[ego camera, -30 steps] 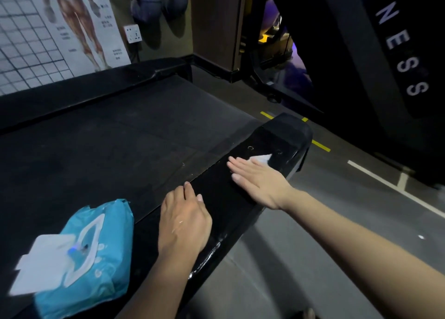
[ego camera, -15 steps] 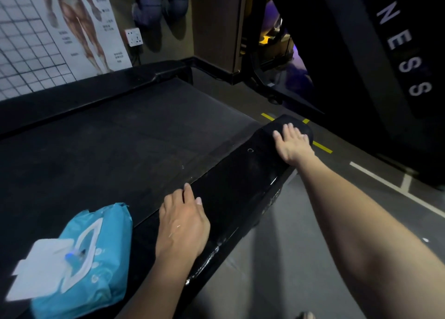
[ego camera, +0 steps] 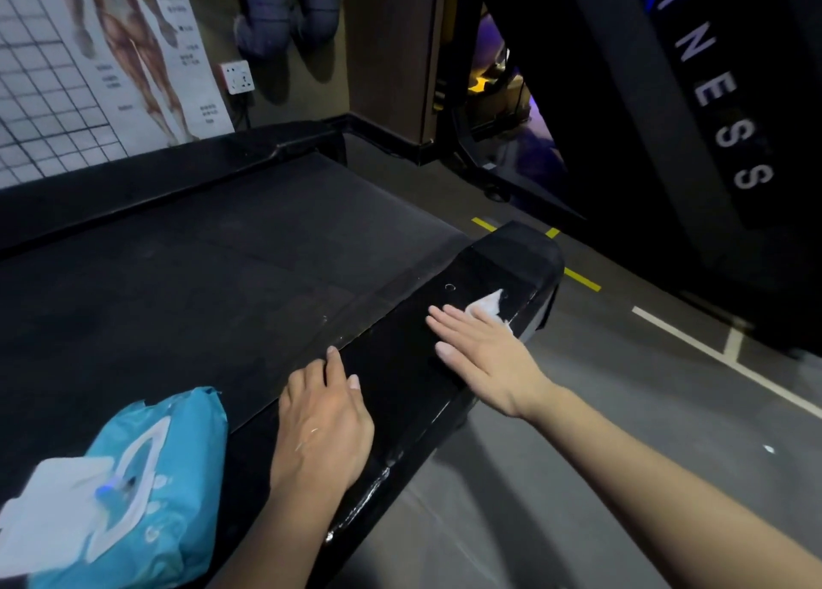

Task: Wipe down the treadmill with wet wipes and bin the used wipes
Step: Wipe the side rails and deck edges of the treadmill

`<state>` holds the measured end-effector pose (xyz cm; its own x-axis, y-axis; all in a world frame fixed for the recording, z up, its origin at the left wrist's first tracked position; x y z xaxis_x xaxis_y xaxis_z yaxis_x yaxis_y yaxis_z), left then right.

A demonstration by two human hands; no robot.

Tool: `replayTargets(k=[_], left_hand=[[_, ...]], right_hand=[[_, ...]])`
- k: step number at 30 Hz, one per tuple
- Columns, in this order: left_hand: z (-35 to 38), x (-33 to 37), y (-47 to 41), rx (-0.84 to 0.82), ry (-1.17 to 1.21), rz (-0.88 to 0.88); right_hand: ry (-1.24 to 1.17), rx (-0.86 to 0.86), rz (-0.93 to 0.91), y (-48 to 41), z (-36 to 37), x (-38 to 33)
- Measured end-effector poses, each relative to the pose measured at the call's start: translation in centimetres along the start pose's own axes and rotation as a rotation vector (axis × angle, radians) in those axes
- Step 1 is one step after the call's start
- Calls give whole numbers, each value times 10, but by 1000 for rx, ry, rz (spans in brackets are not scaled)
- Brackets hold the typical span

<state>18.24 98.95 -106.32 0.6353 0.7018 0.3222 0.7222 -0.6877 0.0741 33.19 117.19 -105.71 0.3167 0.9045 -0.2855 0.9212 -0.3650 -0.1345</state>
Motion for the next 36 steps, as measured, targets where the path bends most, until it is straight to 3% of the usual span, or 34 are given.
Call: replayTargets(k=[3, 6, 13, 17, 20, 23, 27, 29, 32, 36], left_hand=[[0, 0, 0, -10, -7, -4], [0, 0, 0, -12, 1, 0], [0, -1, 0, -4, 3, -1], [0, 0, 1, -3, 12, 13], [1, -1, 0, -8, 4, 17], [1, -1, 0, -7, 10, 27], [2, -2, -1, -5, -1, 25], [2, -1, -1, -2, -1, 21], [0, 0, 0, 7, 7, 16], [0, -1, 0, 13, 23, 18]], right_hand=[[-43, -89, 31, -24, -13, 6], [118, -133, 154, -54, -26, 40], [19, -66, 619, -80, -35, 131], [16, 58, 749, -63, -38, 152], [1, 176, 741, -45, -30, 135], [-25, 249, 620, -20, -19, 92], [20, 154, 288, -17, -23, 35], [68, 68, 224, -32, -28, 30], [25, -14, 289, -62, -33, 52], [-39, 17, 615, -81, -40, 104]])
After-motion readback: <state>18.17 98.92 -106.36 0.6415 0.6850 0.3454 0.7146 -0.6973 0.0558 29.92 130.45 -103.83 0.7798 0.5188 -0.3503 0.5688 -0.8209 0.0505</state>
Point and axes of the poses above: each hand's wrist, its own y-axis away from the middle knuckle, its own z-axis out of the palm, x = y × z, the point moved 4 cm from there along -y, towards the middle knuckle, and after that the axes turned 5 degrees about -z, right-handed, at the moved point
